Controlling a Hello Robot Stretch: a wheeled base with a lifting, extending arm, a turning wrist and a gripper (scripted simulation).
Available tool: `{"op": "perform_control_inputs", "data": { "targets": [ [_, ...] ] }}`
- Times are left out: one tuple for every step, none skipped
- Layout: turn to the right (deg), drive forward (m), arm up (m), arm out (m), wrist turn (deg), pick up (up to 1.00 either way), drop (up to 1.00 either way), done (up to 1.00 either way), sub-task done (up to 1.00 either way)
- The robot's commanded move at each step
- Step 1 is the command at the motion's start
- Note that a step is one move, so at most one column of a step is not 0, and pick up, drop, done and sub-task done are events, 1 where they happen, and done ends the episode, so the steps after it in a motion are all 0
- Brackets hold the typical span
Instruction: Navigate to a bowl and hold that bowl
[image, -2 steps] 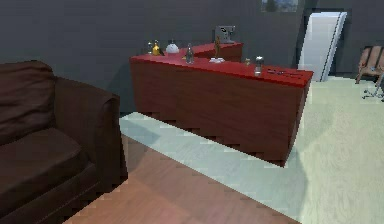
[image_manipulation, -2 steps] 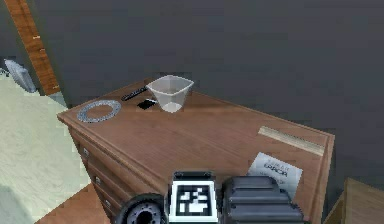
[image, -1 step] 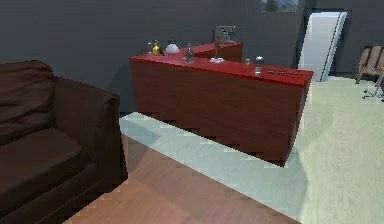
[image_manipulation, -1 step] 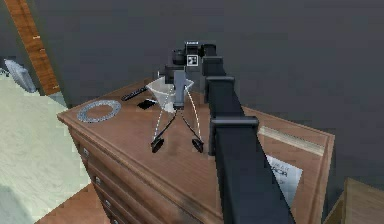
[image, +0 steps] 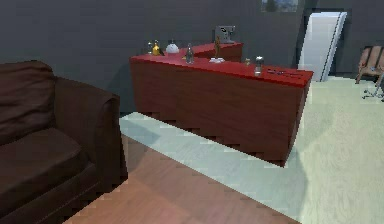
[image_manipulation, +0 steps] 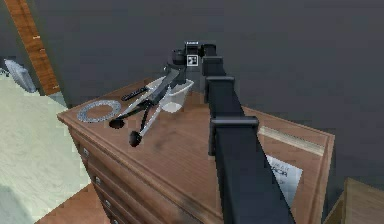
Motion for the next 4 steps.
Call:
{"op": "perform_control_inputs", "data": {
  "targets": [
    [0.0, 0.00, 0.00, 0.00, 45.0, 0.00, 0.00, 0.00, 0.00],
    [0.0, 0.00, 0.00, 0.00, 45.0, 0.00, 0.00, 0.00, 0.00],
    [0.0, 0.00, 0.00, 0.00, 33.0, 0.00, 0.00, 0.00, 0.00],
    [0.0, 0.00, -0.02, 0.00, 0.0, 0.00, 0.00, 0.00, 0.00]
  ]
}}
